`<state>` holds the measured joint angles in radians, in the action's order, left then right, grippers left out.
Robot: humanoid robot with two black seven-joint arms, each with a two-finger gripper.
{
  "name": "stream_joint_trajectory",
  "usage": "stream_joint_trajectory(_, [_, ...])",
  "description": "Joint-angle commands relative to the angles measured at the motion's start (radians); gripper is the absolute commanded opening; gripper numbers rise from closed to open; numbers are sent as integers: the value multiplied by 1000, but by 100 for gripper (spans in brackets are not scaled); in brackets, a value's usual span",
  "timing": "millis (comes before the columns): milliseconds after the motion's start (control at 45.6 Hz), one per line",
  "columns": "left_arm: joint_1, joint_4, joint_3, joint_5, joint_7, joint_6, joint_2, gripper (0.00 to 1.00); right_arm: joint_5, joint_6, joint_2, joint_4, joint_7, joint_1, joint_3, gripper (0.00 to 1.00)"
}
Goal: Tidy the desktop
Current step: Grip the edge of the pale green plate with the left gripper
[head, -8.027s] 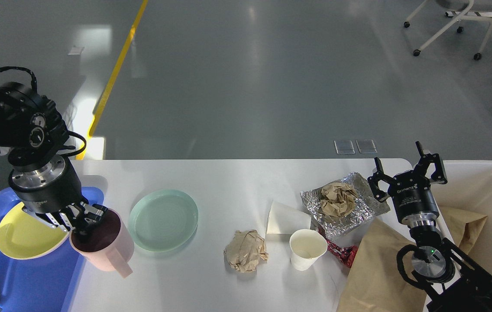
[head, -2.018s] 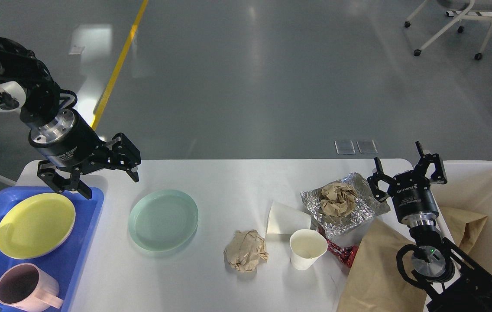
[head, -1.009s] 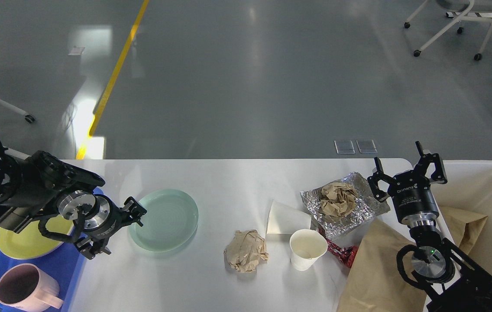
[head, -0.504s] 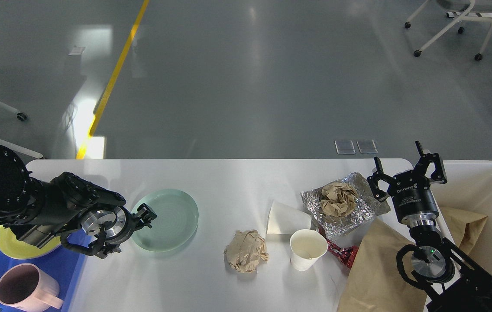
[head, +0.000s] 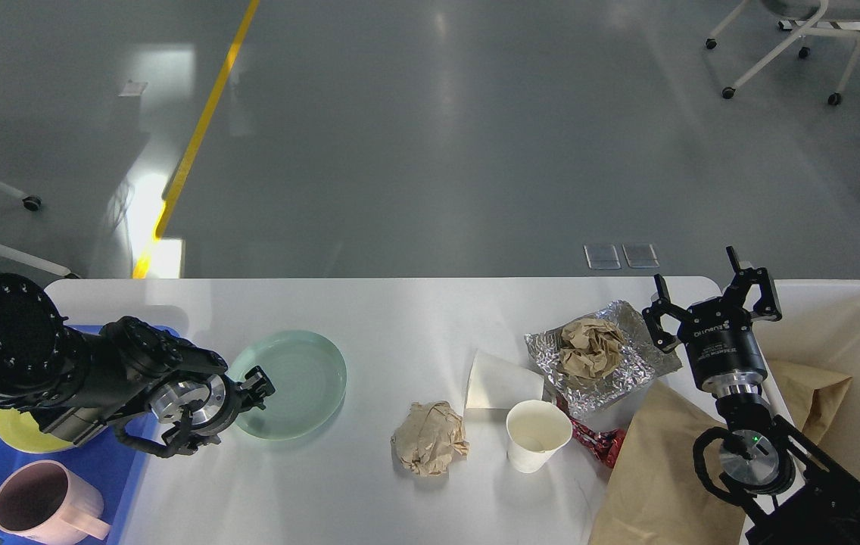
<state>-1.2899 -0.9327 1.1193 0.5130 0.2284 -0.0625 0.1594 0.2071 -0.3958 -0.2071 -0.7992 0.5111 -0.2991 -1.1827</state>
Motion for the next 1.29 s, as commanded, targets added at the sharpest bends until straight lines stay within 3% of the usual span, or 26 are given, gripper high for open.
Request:
stream_joint_trajectory(0, [9, 15, -6, -1, 0, -7, 0, 62, 0, 0, 0, 0, 0, 0, 0, 100])
stream_joint_trajectory(197, [7, 15, -7, 10, 2, -11, 5, 42, 0, 0, 0, 0, 0, 0, 0, 100])
stream_joint_trajectory(395, [9, 15, -35, 15, 5, -13, 5, 35, 0, 0, 0, 0, 0, 0, 0, 100])
stream_joint_trajectory(680, [9, 15, -38, 28, 8, -13, 5, 33, 0, 0, 0, 0, 0, 0, 0, 100])
stream_joint_trajectory(1272, [-2, 3, -30, 119, 20, -51, 22, 12, 0, 0, 0, 0, 1, 0, 0, 100])
